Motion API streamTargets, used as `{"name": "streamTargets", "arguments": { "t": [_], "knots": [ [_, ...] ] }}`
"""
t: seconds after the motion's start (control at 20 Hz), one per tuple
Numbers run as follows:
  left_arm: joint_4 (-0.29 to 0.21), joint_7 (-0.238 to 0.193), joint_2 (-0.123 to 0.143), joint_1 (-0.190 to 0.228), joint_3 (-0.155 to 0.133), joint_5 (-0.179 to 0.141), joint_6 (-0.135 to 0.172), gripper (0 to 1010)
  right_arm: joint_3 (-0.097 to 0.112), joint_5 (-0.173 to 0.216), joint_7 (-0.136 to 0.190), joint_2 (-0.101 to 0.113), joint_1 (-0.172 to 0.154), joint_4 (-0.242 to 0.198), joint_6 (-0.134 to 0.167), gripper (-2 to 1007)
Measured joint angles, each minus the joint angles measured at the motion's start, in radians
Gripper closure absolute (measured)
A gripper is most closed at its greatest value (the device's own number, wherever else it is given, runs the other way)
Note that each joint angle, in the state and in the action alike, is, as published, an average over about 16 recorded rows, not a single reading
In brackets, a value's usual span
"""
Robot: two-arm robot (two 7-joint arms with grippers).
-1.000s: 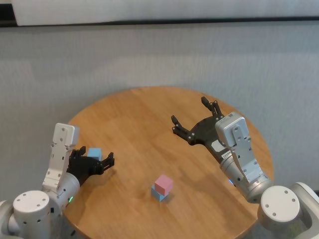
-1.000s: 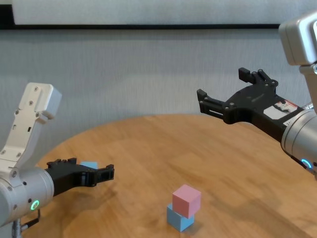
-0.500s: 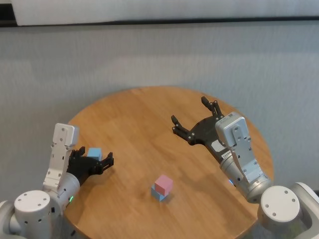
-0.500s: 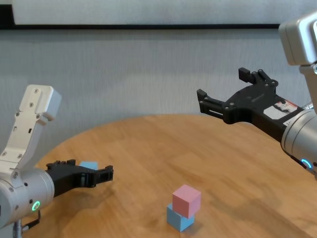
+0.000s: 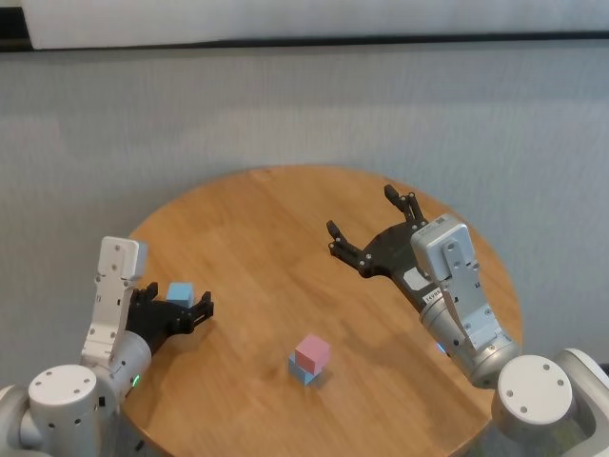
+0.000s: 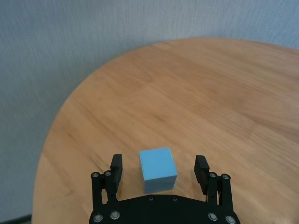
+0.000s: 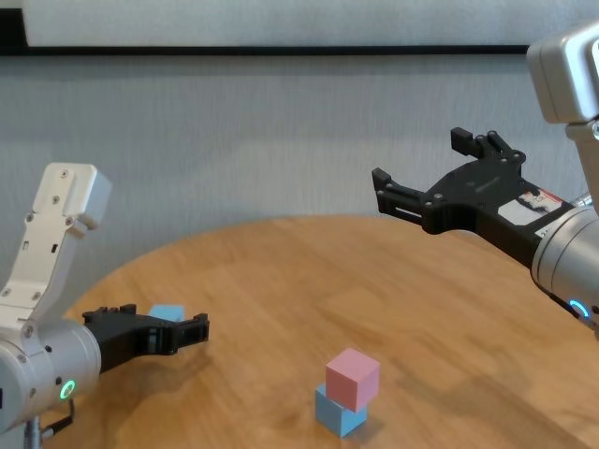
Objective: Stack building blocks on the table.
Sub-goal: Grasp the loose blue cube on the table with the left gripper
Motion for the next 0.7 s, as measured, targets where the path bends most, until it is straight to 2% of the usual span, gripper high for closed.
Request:
{"name": "streamTargets", "arguments": {
  "t": [0.45,0.7],
  "knots": [
    [0.000,0.006,-0.004,0.003,-0.008,-0.002,0.002,14,0.000,0.000,0.000,0.000,0.000,0.000,0.000,4],
    [-0.001,0.006,-0.004,0.003,-0.007,-0.002,0.002,49,0.000,0.000,0.000,0.000,0.000,0.000,0.000,4]
  ]
}}
